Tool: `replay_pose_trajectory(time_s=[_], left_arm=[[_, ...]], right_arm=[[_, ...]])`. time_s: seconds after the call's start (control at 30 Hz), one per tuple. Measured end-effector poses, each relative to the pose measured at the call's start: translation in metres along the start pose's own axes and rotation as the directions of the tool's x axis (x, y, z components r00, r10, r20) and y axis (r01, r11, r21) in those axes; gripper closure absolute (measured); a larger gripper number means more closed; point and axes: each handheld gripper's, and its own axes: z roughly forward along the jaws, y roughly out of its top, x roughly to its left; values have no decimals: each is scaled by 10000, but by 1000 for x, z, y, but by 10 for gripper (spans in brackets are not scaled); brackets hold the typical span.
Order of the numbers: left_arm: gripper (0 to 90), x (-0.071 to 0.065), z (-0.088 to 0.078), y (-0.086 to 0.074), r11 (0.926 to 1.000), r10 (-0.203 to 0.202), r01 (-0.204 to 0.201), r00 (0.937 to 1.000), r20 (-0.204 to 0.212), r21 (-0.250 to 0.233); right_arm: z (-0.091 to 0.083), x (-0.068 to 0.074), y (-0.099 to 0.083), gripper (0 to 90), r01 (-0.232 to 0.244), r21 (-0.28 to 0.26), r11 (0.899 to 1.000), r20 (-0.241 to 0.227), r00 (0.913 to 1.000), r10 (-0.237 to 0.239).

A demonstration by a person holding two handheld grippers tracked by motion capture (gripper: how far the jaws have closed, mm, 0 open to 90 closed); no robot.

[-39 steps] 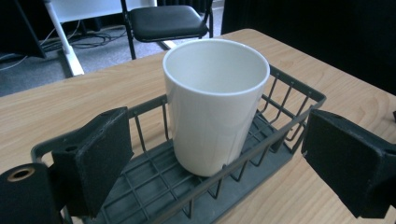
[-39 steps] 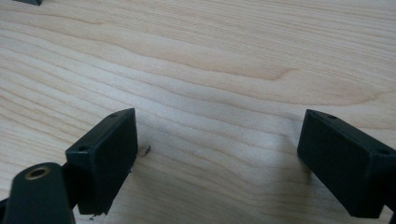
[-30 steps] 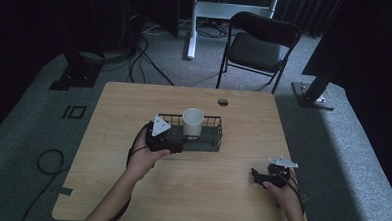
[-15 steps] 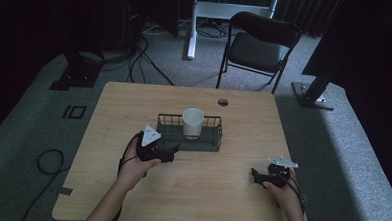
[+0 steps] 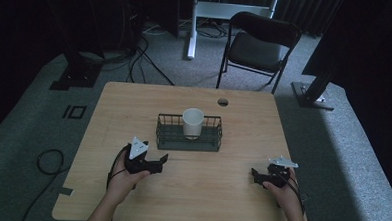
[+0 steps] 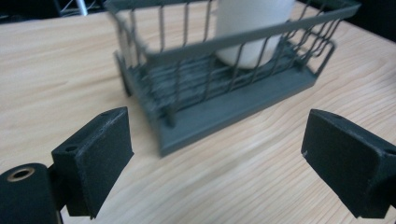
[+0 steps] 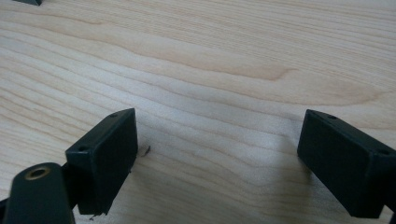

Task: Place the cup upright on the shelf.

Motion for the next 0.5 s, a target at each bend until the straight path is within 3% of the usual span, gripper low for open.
replay_pose_trajectory(time_s=[0.23, 0.5], left_arm=[[91, 15, -10, -20, 9988, -331, 346, 9985, -434, 344], [91, 28, -19, -36, 9952, -696, 767, 9913, -1115, 607]], right_arm=[[0, 0, 0, 116, 0, -3, 10000, -1, 10000, 0], [0, 0, 0, 116, 0, -2, 10000, -2, 10000, 0]])
